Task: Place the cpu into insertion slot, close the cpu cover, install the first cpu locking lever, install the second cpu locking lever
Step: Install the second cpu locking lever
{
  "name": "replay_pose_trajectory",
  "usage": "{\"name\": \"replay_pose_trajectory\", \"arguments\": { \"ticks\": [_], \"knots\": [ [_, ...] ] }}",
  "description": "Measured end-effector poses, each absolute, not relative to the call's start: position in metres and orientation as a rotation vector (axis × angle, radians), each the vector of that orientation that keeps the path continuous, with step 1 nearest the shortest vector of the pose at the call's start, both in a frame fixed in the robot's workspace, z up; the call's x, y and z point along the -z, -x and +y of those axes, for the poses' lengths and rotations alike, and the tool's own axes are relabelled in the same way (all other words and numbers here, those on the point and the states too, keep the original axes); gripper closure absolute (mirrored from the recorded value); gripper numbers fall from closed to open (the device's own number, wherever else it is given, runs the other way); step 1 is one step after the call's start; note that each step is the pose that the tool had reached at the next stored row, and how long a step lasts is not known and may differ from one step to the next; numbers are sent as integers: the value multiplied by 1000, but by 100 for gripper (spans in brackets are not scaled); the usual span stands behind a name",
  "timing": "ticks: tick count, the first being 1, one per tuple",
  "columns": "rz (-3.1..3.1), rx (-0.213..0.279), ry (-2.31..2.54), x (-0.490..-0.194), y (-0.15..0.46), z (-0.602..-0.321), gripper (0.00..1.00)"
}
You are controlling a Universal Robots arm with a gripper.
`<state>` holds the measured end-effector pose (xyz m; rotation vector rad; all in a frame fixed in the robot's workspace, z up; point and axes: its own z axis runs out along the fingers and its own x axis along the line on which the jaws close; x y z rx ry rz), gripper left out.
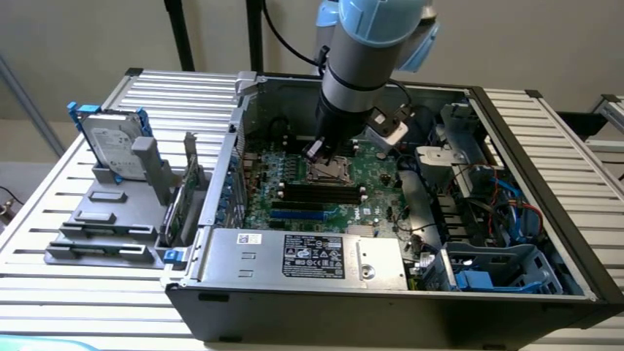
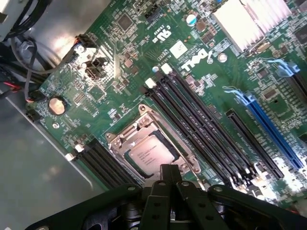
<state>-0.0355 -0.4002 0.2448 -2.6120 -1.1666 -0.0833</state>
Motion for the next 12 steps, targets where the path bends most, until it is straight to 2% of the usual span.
{"name": "replay_pose_trajectory", "arguments": {
  "ticks": [12],
  "knots": [
    [-1170,78,2620,-246,55,-410,89]
  ]
}}
